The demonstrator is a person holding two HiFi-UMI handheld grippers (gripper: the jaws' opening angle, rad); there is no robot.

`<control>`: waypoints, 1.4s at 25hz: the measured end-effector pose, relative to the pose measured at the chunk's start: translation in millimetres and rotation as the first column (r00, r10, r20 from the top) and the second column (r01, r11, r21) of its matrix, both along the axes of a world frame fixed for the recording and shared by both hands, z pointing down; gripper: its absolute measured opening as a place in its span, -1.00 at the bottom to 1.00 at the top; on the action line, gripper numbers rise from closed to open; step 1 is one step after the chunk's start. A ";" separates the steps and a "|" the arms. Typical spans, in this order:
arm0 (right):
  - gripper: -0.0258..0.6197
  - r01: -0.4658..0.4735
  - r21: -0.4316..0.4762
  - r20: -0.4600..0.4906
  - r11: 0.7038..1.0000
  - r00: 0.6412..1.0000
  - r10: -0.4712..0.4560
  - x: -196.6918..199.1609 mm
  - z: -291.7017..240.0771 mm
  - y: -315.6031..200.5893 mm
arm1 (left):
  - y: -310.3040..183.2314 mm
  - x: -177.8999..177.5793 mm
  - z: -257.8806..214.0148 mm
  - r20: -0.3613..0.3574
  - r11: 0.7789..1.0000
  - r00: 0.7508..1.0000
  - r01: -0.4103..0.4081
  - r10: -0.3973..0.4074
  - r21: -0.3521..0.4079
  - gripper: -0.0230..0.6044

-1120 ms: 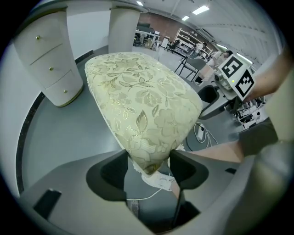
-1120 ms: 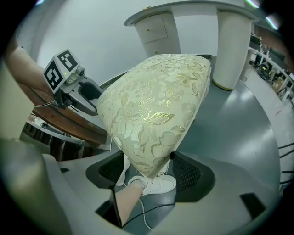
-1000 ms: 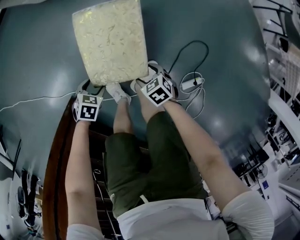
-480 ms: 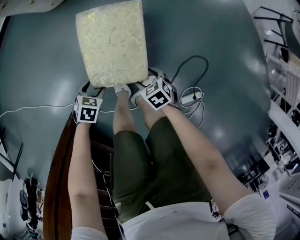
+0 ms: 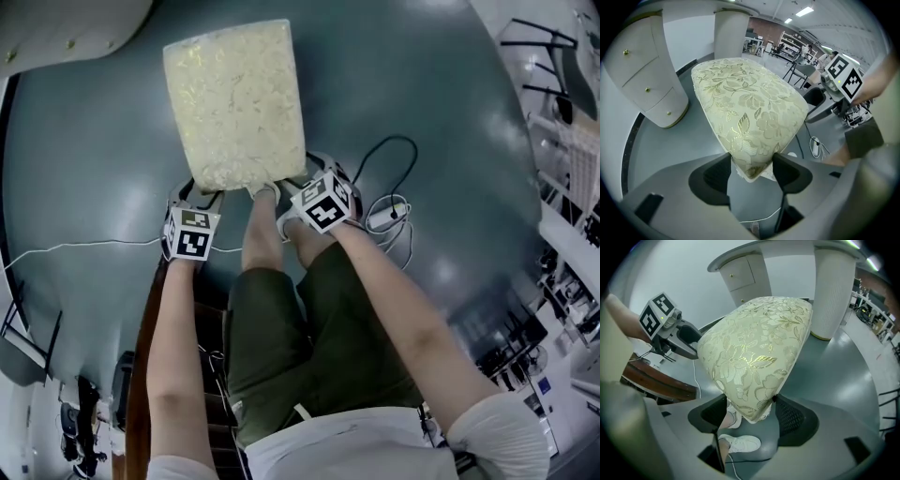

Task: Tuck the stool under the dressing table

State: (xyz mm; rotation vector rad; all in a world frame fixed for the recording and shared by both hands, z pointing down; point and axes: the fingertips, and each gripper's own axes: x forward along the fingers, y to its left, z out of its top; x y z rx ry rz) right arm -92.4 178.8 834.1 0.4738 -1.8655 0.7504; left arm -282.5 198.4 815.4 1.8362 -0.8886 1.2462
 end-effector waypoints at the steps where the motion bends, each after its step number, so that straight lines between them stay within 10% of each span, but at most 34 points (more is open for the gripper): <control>1: 0.12 -0.010 0.002 -0.002 1.000 1.000 0.010 -1.5 0.2 -7.7 | -7.6 -2.0 0.0 -0.005 1.000 1.000 0.000 0.000 0.005 -0.04; 8: -0.03 -0.107 0.054 -0.035 0.993 0.993 0.109 -0.3 -4.2 -79.5 | -75.0 -1.1 0.7 -0.044 0.999 0.999 0.025 -0.024 0.036 -0.04; 35: -0.02 -0.035 0.088 0.031 0.995 0.999 0.032 4.8 -3.1 -248.5 | -222.8 8.9 3.0 0.092 0.988 0.985 0.150 -0.148 -0.018 -0.04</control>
